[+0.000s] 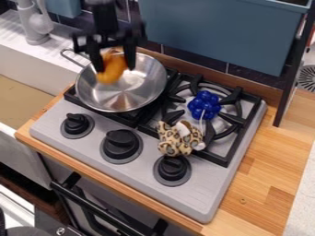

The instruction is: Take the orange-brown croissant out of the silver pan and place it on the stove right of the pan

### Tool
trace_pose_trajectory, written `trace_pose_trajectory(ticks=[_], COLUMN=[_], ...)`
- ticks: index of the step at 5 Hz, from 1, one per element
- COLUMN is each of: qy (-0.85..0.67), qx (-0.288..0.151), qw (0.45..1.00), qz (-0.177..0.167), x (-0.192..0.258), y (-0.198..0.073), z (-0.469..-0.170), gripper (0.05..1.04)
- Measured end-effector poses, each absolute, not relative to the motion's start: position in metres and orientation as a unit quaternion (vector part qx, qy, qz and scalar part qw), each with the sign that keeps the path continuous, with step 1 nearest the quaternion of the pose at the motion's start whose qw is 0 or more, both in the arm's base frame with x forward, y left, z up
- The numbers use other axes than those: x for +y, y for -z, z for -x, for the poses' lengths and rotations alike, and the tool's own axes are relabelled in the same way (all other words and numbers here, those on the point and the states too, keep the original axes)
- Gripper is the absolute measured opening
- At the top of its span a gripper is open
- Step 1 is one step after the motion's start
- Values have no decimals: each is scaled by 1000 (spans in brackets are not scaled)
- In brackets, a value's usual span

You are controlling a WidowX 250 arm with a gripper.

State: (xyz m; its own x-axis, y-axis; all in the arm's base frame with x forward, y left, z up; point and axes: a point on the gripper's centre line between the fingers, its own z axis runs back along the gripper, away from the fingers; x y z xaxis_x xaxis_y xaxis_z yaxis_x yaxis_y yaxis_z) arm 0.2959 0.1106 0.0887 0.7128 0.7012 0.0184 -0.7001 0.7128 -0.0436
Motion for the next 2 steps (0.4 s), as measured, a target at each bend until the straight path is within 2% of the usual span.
trace_pose_trajectory(ticks=[1,2], qy=[-389,-405], qx=[-14,-14], qw=[920,912], qz=[44,59], x=[96,70], y=[-115,-120], z=[-302,-309], gripper=[668,668])
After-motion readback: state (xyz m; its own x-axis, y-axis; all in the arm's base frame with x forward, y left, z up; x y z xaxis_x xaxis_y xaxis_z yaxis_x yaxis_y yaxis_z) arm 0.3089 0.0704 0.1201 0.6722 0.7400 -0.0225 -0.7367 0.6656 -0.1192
